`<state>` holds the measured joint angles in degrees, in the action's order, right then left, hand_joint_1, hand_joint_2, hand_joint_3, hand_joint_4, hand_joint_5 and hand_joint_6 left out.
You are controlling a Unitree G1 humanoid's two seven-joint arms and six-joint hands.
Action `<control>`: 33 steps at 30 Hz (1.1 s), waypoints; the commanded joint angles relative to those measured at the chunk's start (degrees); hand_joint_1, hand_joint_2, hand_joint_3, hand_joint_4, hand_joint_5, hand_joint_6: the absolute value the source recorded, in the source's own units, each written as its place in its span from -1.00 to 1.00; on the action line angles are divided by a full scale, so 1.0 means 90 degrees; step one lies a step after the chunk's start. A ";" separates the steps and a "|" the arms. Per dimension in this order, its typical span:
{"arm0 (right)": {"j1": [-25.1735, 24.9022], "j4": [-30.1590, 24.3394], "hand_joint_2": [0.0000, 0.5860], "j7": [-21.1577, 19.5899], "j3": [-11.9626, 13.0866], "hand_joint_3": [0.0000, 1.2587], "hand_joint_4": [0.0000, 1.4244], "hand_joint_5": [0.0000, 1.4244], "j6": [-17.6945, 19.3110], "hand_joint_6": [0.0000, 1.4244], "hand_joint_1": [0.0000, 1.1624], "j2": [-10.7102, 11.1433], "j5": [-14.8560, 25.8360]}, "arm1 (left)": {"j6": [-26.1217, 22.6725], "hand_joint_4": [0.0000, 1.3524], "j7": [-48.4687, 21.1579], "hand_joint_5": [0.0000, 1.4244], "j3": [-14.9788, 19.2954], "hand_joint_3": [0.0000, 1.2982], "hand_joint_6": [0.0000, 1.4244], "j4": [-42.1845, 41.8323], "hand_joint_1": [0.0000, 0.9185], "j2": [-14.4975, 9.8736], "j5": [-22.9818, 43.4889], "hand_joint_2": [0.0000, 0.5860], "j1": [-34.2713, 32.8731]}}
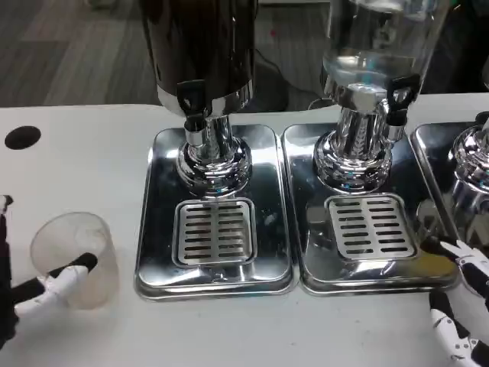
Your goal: Grasp the cup under the faucet to collect the drink, then remove the cup.
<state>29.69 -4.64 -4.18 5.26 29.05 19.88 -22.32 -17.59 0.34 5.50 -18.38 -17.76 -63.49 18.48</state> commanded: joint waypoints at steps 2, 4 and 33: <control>-0.0060 0.0044 0.69 0.0044 -0.0066 -0.63 -0.85 -0.92 0.0119 -1.00 0.02 0.0021 0.0051 | -0.0175 -0.79 0.0042 -0.46 -0.0322 -0.75 -0.07 0.0230 -0.47 -0.0153 -0.0204 -0.82 -0.0154; -0.0089 0.0057 0.69 0.0044 -0.0093 -0.63 -0.85 -0.92 0.0120 -1.00 0.02 0.0023 0.0043 | -0.0231 -0.80 0.0011 -0.46 -0.0464 -0.76 -0.08 0.0272 -0.47 -0.0197 -0.0277 -0.82 -0.0213; -0.0075 0.0193 0.69 0.0038 -0.0091 -0.62 -0.85 -0.90 0.0313 -1.00 0.02 0.0119 0.0195 | -0.0439 -0.77 -0.0130 -0.42 -0.1020 -0.76 -0.05 -0.0114 -0.59 -0.0242 -0.0397 -0.84 -0.0140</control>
<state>28.66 -3.30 -4.12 3.87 30.69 20.56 -21.36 -20.88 0.40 -3.15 -19.55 -19.35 -65.99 17.29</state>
